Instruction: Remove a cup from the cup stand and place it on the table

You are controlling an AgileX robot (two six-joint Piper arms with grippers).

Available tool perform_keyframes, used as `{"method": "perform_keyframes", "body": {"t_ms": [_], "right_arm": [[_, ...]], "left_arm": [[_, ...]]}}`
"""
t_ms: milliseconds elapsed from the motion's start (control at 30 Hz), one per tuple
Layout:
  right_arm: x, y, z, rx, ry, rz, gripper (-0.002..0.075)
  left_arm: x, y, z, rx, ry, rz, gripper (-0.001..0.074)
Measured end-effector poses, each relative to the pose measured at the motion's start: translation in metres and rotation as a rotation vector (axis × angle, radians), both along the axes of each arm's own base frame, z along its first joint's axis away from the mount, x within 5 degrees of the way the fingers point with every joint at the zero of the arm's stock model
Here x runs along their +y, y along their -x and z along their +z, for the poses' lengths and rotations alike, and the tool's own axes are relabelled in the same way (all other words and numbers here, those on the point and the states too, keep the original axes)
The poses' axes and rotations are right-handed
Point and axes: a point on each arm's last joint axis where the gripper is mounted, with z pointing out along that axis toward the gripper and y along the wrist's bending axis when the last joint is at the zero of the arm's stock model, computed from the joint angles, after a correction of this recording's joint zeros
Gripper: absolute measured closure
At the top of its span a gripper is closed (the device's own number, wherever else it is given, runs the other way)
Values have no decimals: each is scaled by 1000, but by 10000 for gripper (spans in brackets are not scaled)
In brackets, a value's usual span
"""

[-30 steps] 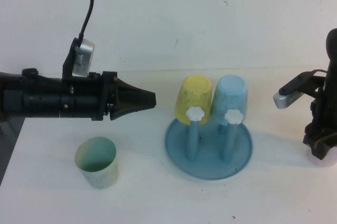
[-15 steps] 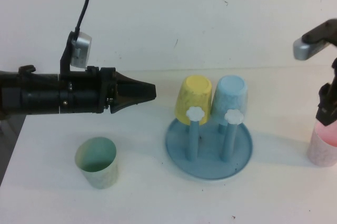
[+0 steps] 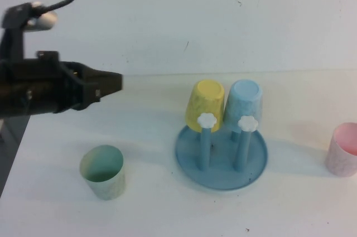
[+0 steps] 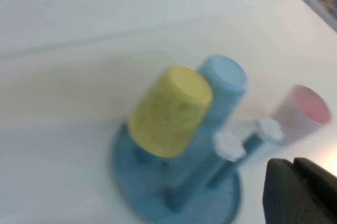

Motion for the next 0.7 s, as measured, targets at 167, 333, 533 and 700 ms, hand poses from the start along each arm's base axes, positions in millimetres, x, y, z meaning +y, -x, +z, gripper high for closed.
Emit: {"method": "perform_keyframes", "body": {"t_ms": [167, 333, 533, 700], "right_arm": [[-8, 44, -8, -249, -129, -19, 715], [-10, 69, -17, -375, -153, 29, 725], [-1, 78, -32, -343, -193, 153, 727], [7, 83, -41, -336, -209, 270, 727]], "left_arm": [[16, 40, 1, -122, -52, 211, 736], [30, 78, -13, -192, -76, 366, 736], [45, 117, -33, -284, -97, 531, 736], [55, 141, -49, -349, -99, 636, 736]]}}
